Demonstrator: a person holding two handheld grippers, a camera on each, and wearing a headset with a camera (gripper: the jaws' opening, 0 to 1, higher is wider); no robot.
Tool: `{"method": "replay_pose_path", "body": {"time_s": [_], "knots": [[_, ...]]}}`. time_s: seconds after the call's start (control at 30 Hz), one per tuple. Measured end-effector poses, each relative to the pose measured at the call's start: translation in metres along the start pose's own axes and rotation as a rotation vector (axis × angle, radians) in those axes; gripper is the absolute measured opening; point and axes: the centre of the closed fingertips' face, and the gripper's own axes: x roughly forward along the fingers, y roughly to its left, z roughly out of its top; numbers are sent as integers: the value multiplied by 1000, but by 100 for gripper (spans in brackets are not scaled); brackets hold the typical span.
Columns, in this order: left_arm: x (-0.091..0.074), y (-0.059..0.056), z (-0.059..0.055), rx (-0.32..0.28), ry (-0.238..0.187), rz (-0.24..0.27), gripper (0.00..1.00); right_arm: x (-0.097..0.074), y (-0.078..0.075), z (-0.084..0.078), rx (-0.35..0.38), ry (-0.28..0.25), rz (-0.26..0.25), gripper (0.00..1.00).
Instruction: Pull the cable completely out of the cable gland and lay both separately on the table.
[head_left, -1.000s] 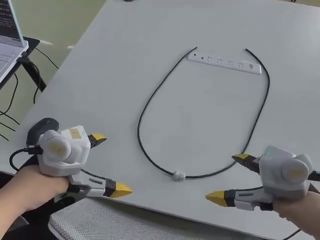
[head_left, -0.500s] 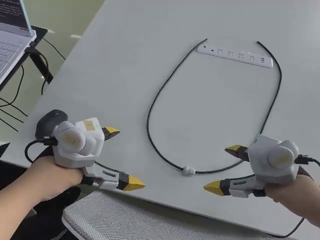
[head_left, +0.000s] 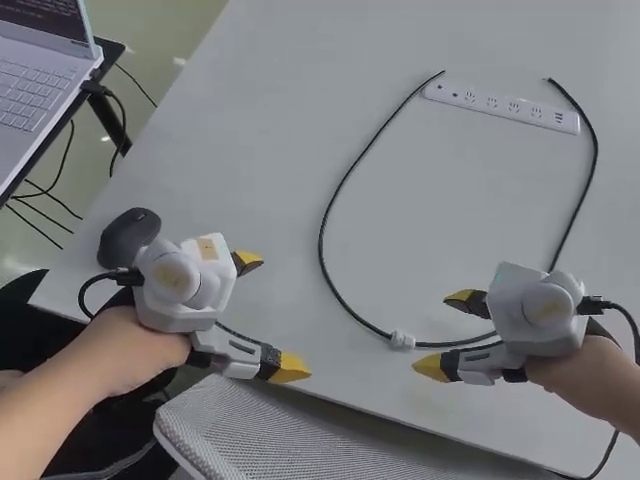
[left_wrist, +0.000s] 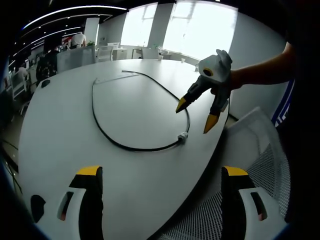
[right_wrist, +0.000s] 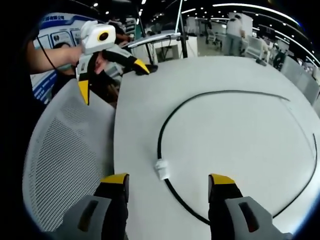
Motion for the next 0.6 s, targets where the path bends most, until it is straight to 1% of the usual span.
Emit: {"method": "replay_pose_path", "body": {"time_s": [0.2, 0.27, 0.37, 0.53, 0.6], "knots": [[1, 1, 0, -8, -5, 3, 99, 10, 3, -3, -35, 36, 22, 57], [2, 1, -2, -8, -2, 0, 99, 13, 3, -4, -55, 51, 28, 54], [2, 1, -4, -6, 2, -3, 98, 17, 3, -5, -59, 67, 37, 48], [2, 1, -2, -8, -10, -9, 98, 23, 7, -8, -88, 105, 56, 40], [1, 3, -4, -12, -6, -6, 98, 25, 8, -10, -105, 115, 61, 36]]}}
